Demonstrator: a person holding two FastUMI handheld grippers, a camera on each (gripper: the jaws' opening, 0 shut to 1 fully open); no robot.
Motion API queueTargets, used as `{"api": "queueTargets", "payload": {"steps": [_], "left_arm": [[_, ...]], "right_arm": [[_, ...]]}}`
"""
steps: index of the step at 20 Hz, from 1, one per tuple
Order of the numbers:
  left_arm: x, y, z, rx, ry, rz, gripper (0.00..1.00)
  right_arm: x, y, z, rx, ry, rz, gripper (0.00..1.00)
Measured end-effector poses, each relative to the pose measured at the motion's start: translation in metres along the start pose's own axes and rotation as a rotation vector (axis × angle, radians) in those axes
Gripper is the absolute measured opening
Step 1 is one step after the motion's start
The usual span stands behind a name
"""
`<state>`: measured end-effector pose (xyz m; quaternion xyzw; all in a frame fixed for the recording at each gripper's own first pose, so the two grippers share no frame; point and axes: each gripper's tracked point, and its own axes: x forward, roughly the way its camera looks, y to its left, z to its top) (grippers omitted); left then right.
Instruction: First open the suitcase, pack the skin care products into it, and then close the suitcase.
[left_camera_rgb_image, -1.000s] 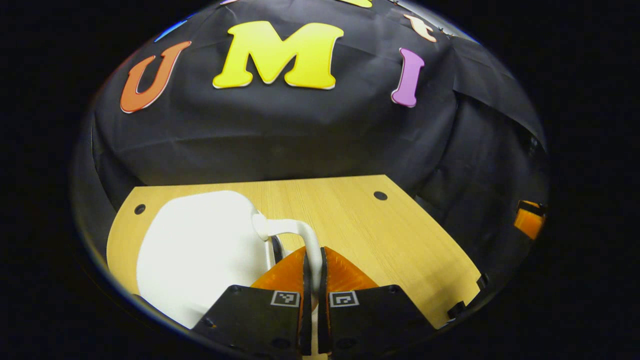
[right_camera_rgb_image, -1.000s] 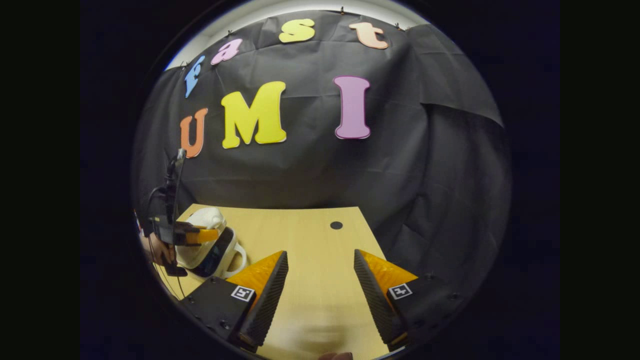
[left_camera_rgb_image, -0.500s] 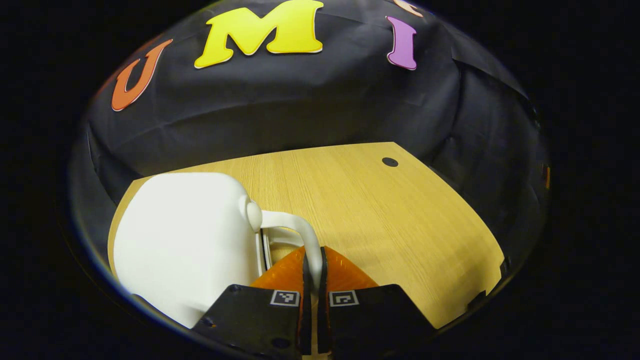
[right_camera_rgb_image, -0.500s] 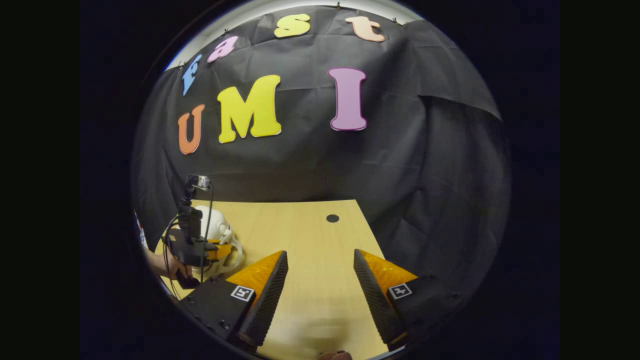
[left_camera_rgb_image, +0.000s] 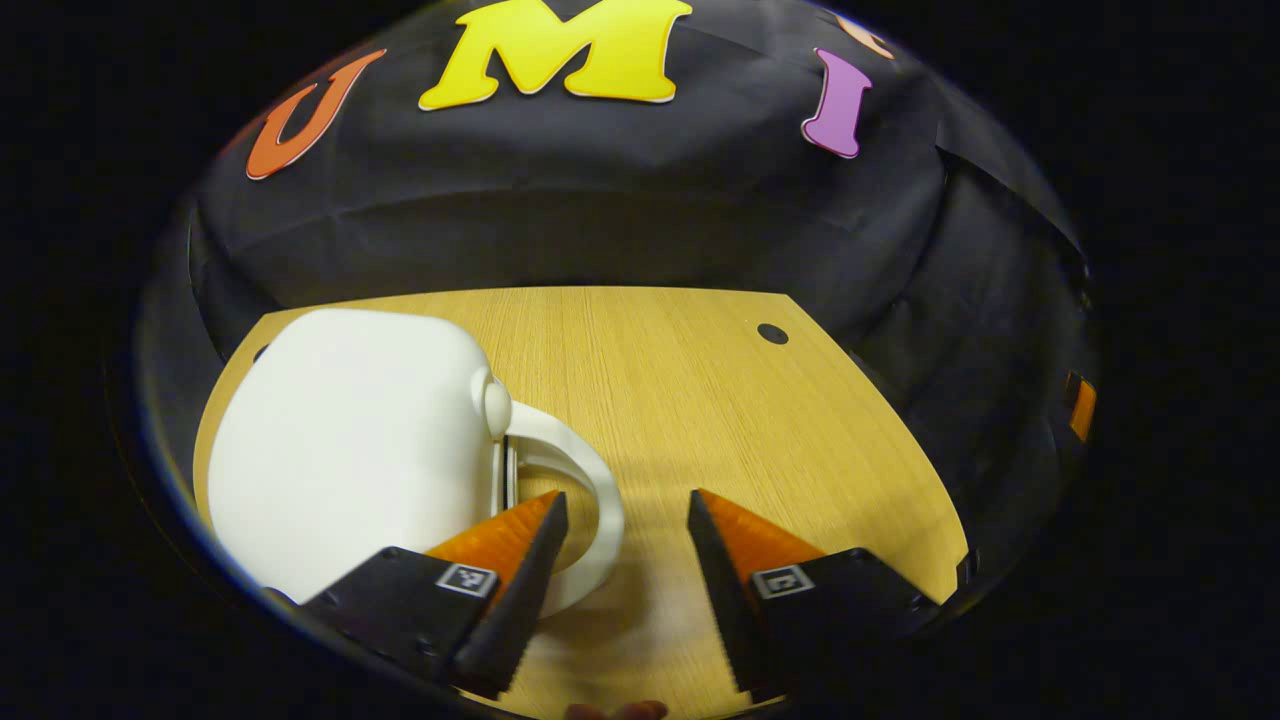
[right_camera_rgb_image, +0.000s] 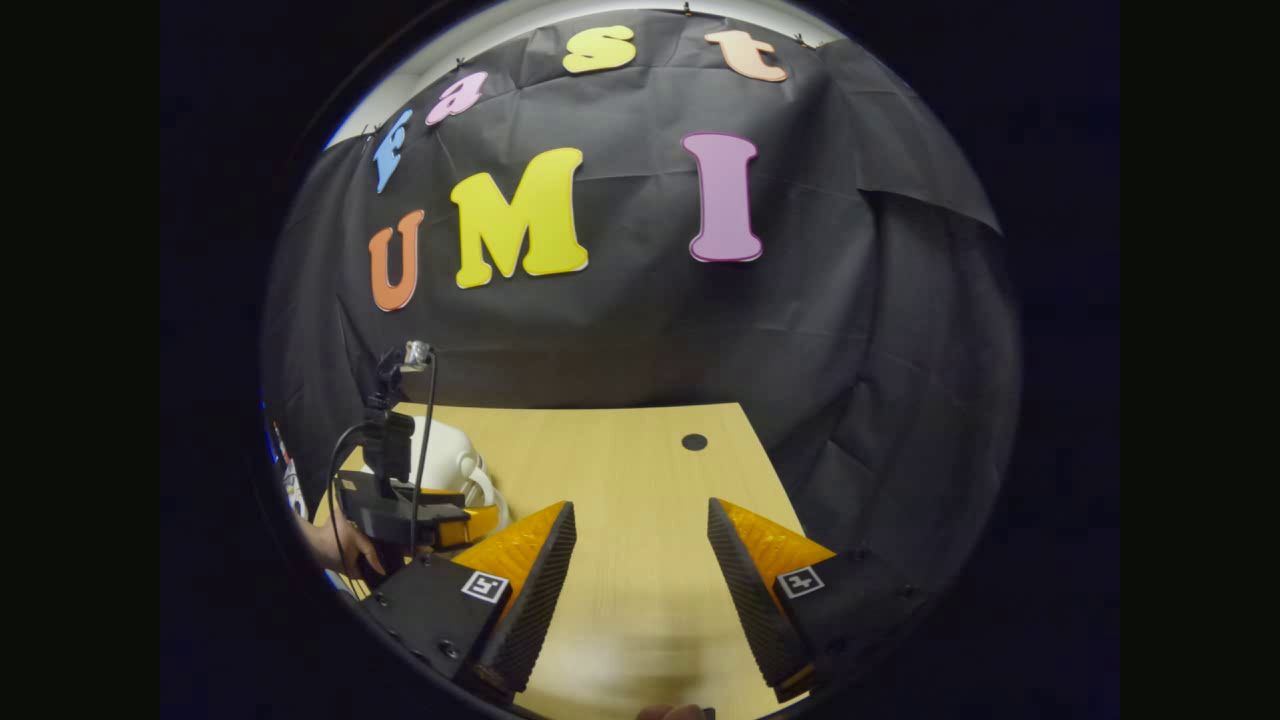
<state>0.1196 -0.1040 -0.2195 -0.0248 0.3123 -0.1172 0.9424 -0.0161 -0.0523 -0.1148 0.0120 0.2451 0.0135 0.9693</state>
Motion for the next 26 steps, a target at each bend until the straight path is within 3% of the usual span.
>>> {"api": "queueTargets", "payload": {"steps": [1,4,9,14,15,17,26], "left_arm": [[-0.01,0.001,0.011,0.004,-0.037,0.019,0.99],[-0.053,0.002,0.065,-0.014,-0.181,0.031,0.99],[-0.148,0.037,0.185,-0.022,-0.494,0.119,0.98],[-0.224,0.06,0.243,0.067,-0.714,0.235,0.97],[-0.23,0.059,0.248,0.084,-0.734,0.249,1.0],[-0.241,0.057,0.249,0.094,-0.748,0.256,0.96],[-0.247,0.076,0.239,0.015,-0.737,0.293,0.97]], "right_arm": [[0.003,0.009,0.005,-0.011,-0.007,0.015,0.79],[0.014,0.039,0.028,-0.042,-0.047,0.067,0.79],[0.02,0.09,0.112,-0.055,-0.231,0.104,0.77],[-0.003,0.126,0.195,-0.026,-0.486,0.059,0.78],[-0.008,0.132,0.203,-0.034,-0.523,0.05,0.78],[-0.014,0.142,0.208,-0.042,-0.558,0.054,0.78],[-0.013,0.146,0.202,0.0,-0.521,0.06,0.78]]}}
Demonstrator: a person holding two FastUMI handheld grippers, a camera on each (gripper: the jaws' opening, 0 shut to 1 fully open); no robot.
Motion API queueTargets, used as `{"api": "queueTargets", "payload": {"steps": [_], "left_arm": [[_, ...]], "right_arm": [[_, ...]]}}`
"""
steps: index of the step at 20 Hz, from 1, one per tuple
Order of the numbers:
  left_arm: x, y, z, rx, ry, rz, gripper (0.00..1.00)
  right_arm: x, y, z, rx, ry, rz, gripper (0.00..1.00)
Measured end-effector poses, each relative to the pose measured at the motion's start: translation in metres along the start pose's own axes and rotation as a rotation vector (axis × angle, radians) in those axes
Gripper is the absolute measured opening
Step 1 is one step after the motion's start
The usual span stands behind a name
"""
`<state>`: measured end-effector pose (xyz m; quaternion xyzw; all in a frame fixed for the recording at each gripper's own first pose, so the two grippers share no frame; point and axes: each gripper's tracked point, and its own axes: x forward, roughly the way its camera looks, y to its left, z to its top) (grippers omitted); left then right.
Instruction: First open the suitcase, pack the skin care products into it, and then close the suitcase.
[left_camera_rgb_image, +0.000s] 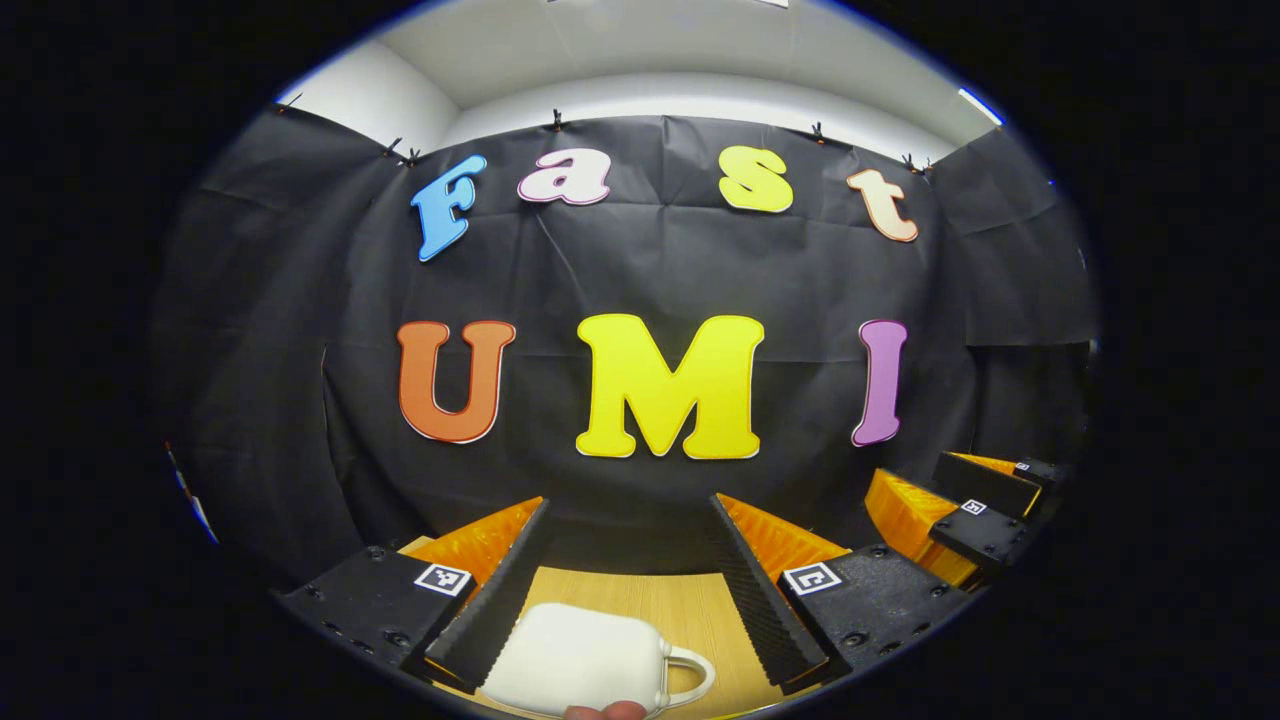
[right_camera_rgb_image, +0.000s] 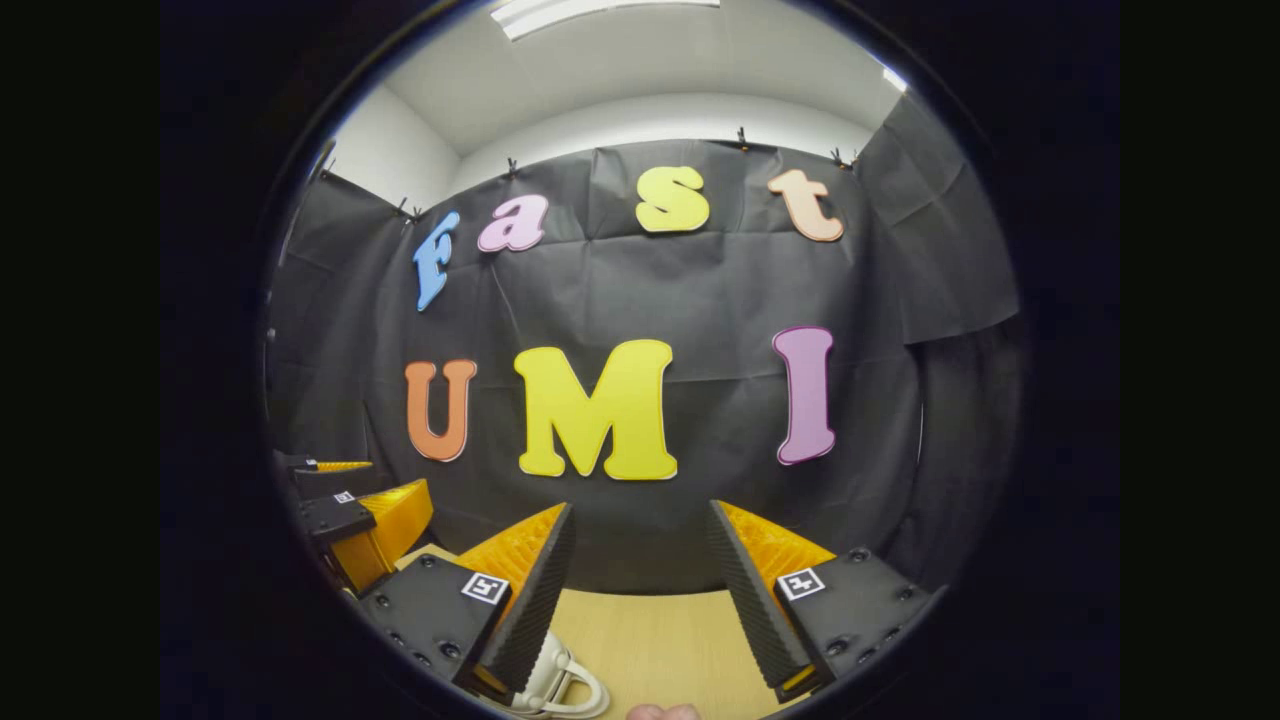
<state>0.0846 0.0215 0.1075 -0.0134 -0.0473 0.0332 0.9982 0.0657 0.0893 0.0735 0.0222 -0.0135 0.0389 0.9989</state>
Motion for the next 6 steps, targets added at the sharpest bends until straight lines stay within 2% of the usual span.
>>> {"api": "queueTargets", "payload": {"steps": [6], "left_arm": [[0.0035,-0.0024,-0.0052,0.001,0.017,-0.005,0.98]], "right_arm": [[0.0044,0.0074,-0.0044,-0.019,0.015,0.008,0.79]]}}
